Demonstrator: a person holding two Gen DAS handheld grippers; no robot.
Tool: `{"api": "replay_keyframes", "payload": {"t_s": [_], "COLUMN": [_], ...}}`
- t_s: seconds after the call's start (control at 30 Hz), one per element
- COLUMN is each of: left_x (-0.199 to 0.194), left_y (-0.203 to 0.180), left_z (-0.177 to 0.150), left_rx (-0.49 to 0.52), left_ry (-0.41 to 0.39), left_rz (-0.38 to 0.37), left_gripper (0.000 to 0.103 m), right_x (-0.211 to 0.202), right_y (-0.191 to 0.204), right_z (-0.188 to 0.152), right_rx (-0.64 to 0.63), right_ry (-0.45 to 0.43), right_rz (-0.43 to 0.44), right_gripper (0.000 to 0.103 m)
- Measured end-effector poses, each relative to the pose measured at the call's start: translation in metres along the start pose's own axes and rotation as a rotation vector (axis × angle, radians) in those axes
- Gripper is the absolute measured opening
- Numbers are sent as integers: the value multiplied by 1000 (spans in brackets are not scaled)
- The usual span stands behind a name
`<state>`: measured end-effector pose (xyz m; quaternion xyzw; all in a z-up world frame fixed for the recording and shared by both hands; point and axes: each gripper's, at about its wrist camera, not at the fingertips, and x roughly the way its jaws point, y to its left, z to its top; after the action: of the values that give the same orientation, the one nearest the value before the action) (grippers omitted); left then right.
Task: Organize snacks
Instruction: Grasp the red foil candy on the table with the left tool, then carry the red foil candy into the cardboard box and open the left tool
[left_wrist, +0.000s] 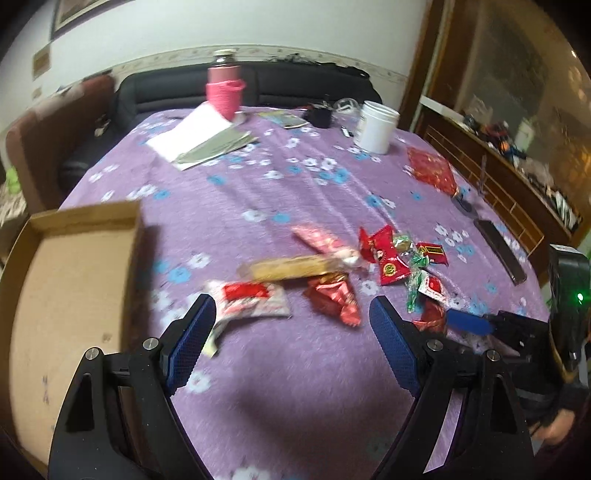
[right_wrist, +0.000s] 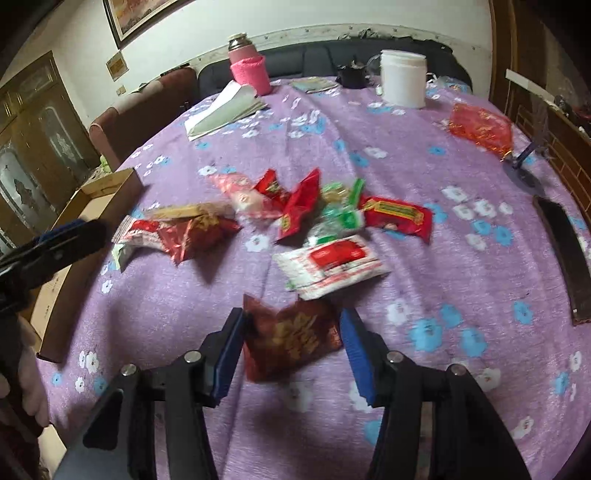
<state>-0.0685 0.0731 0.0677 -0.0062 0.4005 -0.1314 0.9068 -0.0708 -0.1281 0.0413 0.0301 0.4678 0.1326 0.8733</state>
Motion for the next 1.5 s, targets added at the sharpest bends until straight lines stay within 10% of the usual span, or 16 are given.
{"api": "replay_keyframes", "payload": {"t_s": [0.5,0.53,0.6,0.7,0.83,0.97,1.13,1.2,1.27,1.3,1.5], "left_x": [69,70,77,79,67,43,6,-6,-19,-25,-46], "left_y": [-29,-32,-34,-30,-23,-10,18,28,37,41,63], "left_z": [11,10,7,1,-1,-2,-6,-7,-10,-12,-23], "left_rx": [88,93,105,87,42,-27,-124,-153,-173,-184,-243], "left_ry": [84,84,114,126,122,98,43,24,0,-9,-48], "left_rz": [18,23,23,-2,-44,-105,-153,-164,-167,-169,-167], "left_gripper": [85,82,41,40,39,39,39,39,40,40,40], "right_x": [-2,-2,-3,-4,-10,-17,-22,-27,-31,-31,-9], "right_y": [-7,-7,-8,-9,-10,-5,5,4,4,4,26], "right_z": [-3,-3,-4,-6,-9,-13,-18,-19,-17,-15,-1], "right_rx": [49,52,55,56,58,48,24,37,41,46,-18], "right_ry": [-35,-37,-40,-42,-52,-52,-57,-99,-119,-123,-95], "right_rz": [47,50,57,71,98,135,128,105,62,51,-33], "right_gripper": [51,51,51,50,42,11,11,17,71,81,81]}}
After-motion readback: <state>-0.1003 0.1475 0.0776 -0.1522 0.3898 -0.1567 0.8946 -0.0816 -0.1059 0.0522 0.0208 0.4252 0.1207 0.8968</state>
